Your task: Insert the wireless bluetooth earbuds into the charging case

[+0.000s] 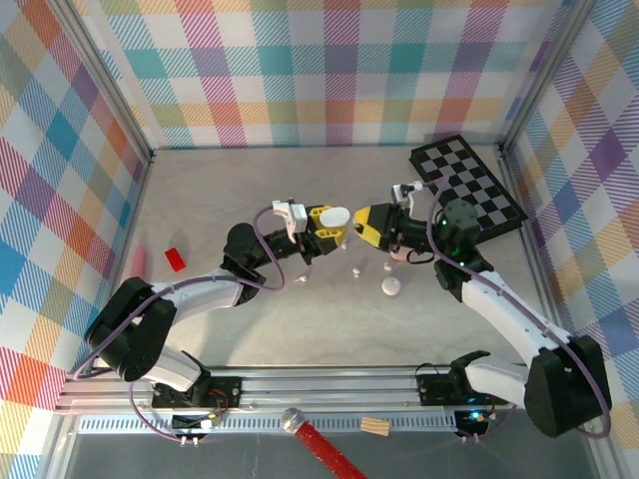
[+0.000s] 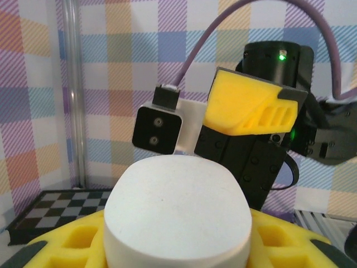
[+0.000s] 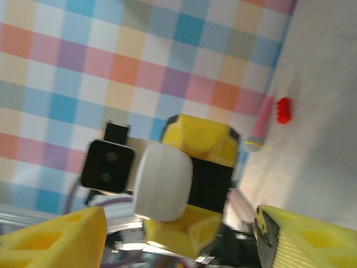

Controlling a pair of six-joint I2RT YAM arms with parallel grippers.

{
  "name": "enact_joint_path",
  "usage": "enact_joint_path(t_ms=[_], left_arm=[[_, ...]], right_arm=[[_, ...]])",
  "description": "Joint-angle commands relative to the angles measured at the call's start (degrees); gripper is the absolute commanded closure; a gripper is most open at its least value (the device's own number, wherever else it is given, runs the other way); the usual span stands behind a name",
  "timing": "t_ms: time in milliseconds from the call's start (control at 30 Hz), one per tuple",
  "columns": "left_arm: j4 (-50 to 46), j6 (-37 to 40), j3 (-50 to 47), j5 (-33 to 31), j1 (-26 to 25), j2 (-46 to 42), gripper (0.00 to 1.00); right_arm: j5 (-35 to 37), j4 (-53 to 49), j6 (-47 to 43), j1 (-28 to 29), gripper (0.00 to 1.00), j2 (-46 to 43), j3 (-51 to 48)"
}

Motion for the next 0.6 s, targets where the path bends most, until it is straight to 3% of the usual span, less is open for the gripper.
enact_joint_path(t_ms=[0, 133, 200, 333, 433, 567], left_arm=[[-5.29, 3.16, -0.64, 3.48, 0.92, -3.77, 0.62], [-15.50, 6.25, 0.05, 7.59, 1.03, -6.25, 0.62], [-17.56, 7.28, -0.10, 8.56, 1.07, -6.57, 0.62], [-17.75, 7.09, -0.22, 10.24, 1.03, -6.16, 0.62], [-17.02, 6.18, -0.02, 11.19, 0.94, -5.79, 0.63], [-15.64, 6.23, -0.55, 11.66, 1.01, -5.68, 0.62]], right_arm=[[4.64, -22.74, -24.64, -0.18, 0.26, -4.25, 4.11], [8.77, -38.44, -47.63, 1.91, 0.25, -8.04, 7.43], [10.94, -40.82, -54.62, 3.52, 0.24, -9.36, 7.14], [13.28, -40.07, -62.20, 7.50, 0.23, -9.74, 7.22], [20.86, -40.24, -67.99, 13.01, 0.23, -8.64, 8.25], [25.56, -36.90, -68.23, 14.88, 0.24, -7.13, 8.97]])
